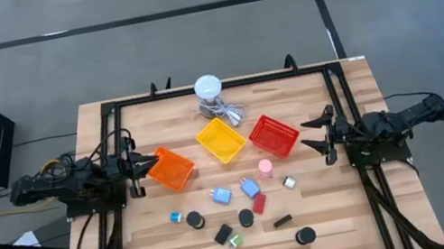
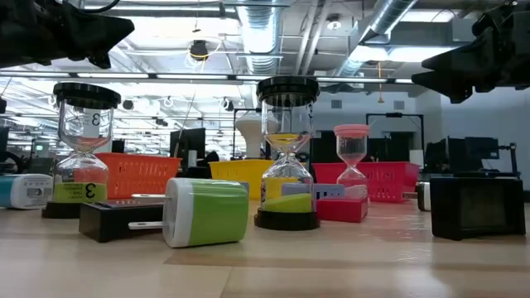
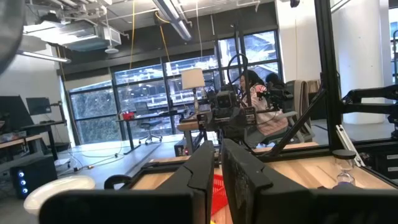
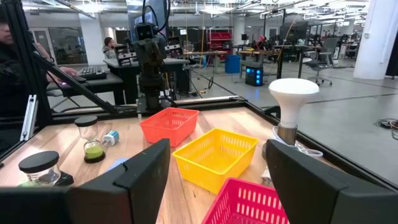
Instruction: Pick & Place Office items
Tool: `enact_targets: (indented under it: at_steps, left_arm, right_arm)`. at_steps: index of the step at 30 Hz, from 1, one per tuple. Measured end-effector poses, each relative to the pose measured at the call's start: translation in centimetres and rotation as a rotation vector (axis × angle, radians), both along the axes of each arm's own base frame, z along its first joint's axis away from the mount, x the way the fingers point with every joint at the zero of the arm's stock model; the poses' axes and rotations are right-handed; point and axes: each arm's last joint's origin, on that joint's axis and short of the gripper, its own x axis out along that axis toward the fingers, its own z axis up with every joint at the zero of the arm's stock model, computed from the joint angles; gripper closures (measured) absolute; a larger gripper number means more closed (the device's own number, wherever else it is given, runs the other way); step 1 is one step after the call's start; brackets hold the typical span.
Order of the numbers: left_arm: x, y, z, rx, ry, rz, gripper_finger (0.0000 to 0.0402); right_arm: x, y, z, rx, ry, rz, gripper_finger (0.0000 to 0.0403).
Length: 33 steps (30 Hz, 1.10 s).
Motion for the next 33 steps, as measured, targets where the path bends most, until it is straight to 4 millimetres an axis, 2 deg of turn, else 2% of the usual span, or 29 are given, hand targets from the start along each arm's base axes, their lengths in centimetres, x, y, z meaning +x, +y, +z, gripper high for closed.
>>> enact_targets:
  at_steps: [15, 21, 25, 28, 33]
  left_arm:
    - [-0.2, 0.0, 0.6, -0.006, -0.068, -0.001, 0.0376]
    - [-0.1, -0.4, 0.7, -0.054, -0.077, -0.168, 0.0376]
    - [0.3, -0.2, 0.6, -0.051, -0.060, -0.093, 0.0376]
    - [0.6, -0.2, 0.7, -0.040, -0.062, -0.073, 0.0376]
    - [1.5, -0.3, 0.6, -0.123, -0.013, -0.100, 0.0370]
  right_arm:
    - [0.0, 0.0, 0.0, 0.000, -0.001, 0.000, 0.0148]
    - [0.0, 0.0, 0.4, -0.011, -0.041, -0.004, 0.0148]
    - [0.0, 0.0, 0.4, -0.087, -0.020, -0.008, 0.0148]
    - [0.0, 0.0, 0.4, -0.090, -0.020, -0.009, 0.0148]
    - [-0.1, 0.0, 0.9, -0.048, -0.074, -0.008, 0.0148]
